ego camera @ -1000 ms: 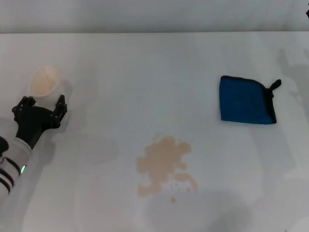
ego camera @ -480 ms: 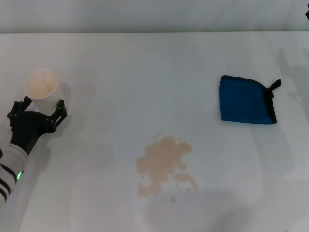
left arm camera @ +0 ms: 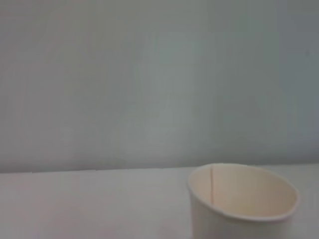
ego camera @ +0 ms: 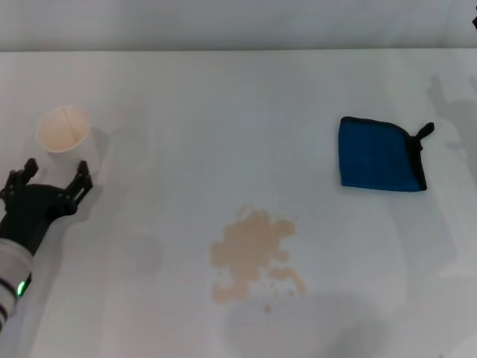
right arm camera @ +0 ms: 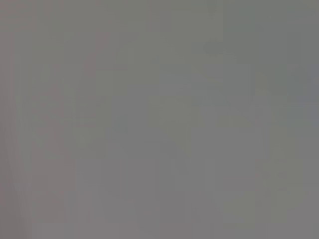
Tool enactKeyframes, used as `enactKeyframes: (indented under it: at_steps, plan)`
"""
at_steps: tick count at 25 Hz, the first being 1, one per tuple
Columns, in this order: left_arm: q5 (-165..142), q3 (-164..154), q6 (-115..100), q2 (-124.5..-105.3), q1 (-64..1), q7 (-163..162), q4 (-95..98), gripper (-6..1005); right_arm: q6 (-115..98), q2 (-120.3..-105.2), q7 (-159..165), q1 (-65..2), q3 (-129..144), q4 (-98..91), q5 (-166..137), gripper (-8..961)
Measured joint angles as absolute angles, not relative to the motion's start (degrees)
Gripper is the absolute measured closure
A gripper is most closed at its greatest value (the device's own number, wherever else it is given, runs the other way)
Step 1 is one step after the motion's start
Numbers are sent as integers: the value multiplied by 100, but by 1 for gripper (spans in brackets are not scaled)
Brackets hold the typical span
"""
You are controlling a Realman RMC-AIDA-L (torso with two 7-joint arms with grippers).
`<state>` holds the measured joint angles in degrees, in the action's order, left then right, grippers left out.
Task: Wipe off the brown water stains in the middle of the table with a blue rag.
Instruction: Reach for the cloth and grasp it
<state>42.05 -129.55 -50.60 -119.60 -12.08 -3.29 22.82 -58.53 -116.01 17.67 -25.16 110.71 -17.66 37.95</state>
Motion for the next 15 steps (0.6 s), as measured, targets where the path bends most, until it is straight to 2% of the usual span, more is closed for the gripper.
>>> enactKeyframes:
  at_steps: [8,15]
  plan:
    - [4186,-12974,-6045,-11949,-721,-1184,2302,118,-5867,-11592,1767,-2505,11033,-1767,3804,158]
    - [4161,-13180,-6969,-11922,-626,-1592,2269,117,-5861,-11588,1865,-2539,11029,-1768,3804,159]
